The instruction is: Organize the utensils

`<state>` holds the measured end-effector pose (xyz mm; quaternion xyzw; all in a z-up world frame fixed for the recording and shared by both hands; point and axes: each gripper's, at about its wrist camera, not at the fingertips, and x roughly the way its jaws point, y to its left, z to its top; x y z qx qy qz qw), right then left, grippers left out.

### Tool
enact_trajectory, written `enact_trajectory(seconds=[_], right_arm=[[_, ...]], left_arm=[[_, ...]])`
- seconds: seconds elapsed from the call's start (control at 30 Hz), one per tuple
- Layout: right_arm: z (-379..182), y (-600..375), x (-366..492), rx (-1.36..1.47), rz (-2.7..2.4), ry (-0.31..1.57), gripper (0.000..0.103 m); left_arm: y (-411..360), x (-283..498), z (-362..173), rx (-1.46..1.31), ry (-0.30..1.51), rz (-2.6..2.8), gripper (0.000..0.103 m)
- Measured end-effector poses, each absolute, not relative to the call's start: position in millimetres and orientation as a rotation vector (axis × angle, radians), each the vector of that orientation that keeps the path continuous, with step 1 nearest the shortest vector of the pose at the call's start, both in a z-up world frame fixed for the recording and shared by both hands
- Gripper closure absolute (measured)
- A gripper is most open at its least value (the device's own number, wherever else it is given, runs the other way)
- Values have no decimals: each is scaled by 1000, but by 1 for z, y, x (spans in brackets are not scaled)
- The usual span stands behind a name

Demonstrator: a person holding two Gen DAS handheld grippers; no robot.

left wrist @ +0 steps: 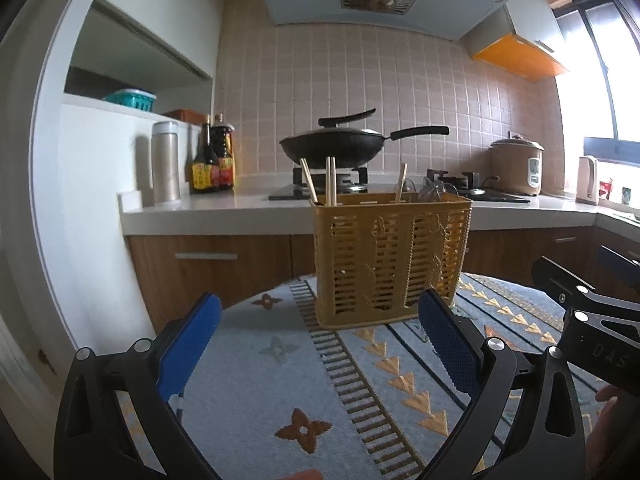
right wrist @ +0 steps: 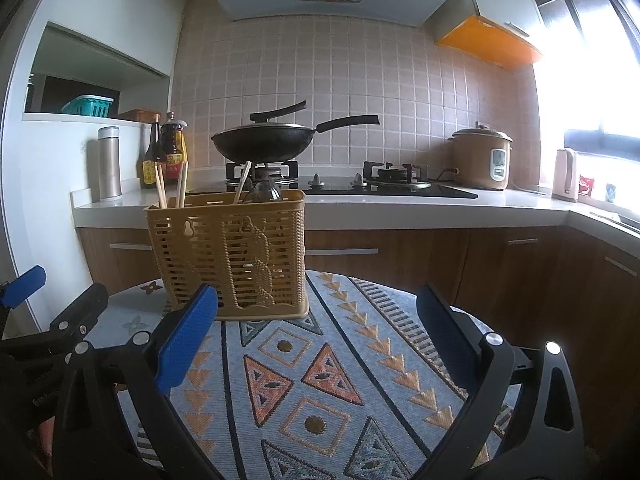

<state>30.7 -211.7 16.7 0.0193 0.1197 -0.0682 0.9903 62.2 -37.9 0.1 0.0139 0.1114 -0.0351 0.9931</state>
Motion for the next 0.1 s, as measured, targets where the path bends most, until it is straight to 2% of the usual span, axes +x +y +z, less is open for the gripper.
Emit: enact_trajectory(seconds=[0.1], right_arm=[[17, -212, 31, 43, -136, 241, 8]], left_arm=[[-36, 64, 0, 18, 236, -73, 7]])
